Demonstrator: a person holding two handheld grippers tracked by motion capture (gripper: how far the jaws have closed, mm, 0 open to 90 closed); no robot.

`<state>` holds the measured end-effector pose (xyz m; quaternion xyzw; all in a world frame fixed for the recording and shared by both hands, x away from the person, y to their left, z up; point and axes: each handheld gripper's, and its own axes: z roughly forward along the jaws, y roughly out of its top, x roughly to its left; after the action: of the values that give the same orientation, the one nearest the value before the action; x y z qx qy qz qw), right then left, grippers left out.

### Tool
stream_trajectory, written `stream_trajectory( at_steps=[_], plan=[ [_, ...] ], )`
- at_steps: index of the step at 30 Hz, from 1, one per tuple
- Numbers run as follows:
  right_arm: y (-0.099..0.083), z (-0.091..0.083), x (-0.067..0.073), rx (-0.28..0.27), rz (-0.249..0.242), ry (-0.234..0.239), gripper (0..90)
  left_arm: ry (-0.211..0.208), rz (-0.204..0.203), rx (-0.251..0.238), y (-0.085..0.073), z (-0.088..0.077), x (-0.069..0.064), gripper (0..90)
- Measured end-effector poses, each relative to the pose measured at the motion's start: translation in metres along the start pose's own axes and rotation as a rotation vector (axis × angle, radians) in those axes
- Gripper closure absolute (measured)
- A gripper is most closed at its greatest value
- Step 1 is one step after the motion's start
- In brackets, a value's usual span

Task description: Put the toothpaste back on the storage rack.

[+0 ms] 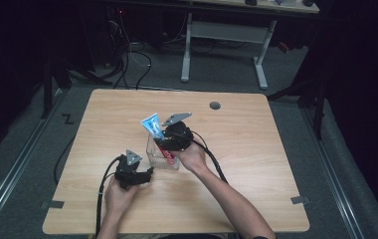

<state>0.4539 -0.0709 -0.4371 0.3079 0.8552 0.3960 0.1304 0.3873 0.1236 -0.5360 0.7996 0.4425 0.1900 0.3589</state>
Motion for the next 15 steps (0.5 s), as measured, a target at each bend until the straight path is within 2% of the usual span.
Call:
stream_trajectory(
  at_steps=[6, 15],
  plan=[
    [-0.001, -0.008, 0.002, -0.015, -0.008, -0.02, 49.2, 0.0, -0.001, -0.001, 0.0, 0.0, 0.0, 27.9],
    [-0.003, -0.024, 0.002, -0.062, -0.026, -0.044, 47.8, -0.001, -0.001, 0.0, 0.0, 0.0, 0.0, 27.9]
  ],
)
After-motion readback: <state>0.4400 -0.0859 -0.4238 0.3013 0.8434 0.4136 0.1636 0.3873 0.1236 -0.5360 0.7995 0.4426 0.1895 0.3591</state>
